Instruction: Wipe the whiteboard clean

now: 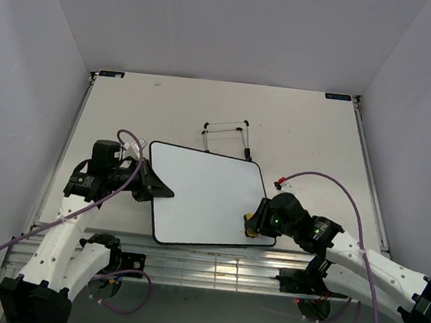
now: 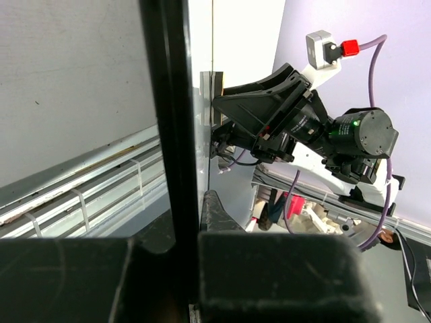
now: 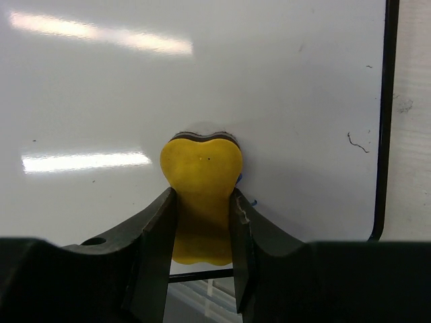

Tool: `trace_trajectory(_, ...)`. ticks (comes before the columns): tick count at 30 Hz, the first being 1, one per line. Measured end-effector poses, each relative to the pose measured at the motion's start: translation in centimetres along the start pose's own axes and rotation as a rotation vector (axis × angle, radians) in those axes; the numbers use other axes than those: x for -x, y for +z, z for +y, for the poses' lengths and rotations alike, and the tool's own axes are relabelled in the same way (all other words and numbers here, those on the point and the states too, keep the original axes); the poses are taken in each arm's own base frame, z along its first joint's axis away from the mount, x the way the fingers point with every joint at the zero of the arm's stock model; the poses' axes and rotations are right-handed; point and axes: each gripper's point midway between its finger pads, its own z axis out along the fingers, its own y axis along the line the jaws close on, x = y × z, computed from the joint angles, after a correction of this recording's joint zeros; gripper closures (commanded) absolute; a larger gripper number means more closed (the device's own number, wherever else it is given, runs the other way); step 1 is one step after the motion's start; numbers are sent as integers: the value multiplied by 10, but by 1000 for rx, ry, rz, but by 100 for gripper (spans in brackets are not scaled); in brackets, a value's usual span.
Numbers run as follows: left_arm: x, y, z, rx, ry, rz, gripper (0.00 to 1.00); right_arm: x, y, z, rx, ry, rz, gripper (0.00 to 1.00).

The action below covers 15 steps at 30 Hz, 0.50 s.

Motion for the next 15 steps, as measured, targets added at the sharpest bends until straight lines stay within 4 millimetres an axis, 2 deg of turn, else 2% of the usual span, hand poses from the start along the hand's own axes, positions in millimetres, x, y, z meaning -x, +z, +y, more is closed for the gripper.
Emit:
trace_trajectory(8, 0, -11, -3, 16, 16, -54, 100, 1, 8, 6, 88, 13, -20, 92)
trace_trajectory(15, 4, -20, -8, 22, 39, -111, 100, 17, 19, 10, 173, 40, -76, 92)
